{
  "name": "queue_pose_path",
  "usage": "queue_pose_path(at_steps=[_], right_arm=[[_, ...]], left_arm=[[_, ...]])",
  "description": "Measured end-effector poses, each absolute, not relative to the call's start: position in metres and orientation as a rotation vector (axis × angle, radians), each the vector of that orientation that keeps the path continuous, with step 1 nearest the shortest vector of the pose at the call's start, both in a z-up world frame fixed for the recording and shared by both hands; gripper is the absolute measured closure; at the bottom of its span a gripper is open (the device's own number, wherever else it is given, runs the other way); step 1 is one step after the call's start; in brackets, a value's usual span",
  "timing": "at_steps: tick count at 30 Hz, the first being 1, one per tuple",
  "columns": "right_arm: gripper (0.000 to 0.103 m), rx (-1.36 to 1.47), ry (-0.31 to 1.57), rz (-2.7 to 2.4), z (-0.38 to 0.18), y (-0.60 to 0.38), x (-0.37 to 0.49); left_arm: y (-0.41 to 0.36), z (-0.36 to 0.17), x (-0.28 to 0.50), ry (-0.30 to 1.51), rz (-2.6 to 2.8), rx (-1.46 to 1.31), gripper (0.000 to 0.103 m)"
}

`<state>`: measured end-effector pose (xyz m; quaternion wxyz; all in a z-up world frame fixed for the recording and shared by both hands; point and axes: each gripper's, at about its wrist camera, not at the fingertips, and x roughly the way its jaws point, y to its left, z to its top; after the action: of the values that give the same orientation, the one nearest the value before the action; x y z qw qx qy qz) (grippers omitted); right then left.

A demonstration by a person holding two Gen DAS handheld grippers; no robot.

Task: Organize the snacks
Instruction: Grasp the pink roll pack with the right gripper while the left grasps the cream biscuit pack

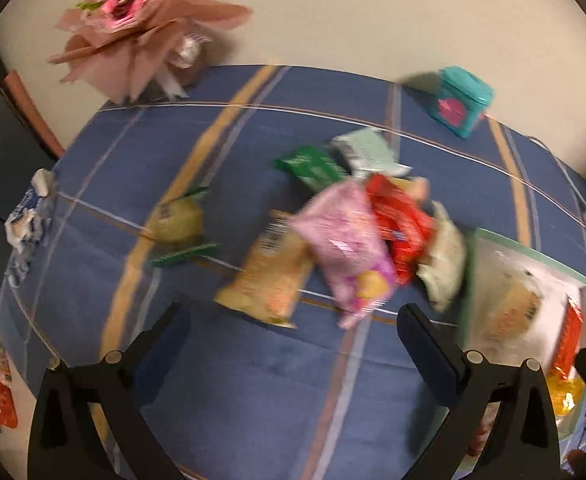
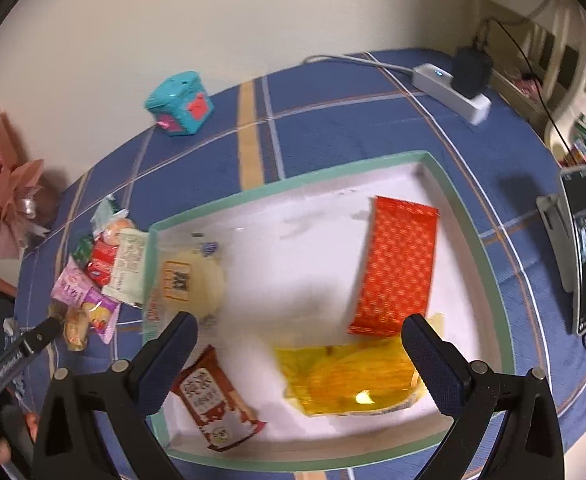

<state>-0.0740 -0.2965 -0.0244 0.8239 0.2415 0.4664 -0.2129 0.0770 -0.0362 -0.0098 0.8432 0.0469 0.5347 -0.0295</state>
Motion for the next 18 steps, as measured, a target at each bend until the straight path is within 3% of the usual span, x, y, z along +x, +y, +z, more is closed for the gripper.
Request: queue_pose_path(at_steps=[10,18], right_arm=[[0.0,0.454,0.988,-0.313,-0.017,-0.236,-0.038],[0.0,0.398,0.974,-0.15,-0.013,-0.166,0.001]], left_arm=[[0.053,-0.016,0.094,1.142,0.133,-0.024,0.0],[0.07,-0.022,0.101,1.146,0.137,-0.045,0.0]])
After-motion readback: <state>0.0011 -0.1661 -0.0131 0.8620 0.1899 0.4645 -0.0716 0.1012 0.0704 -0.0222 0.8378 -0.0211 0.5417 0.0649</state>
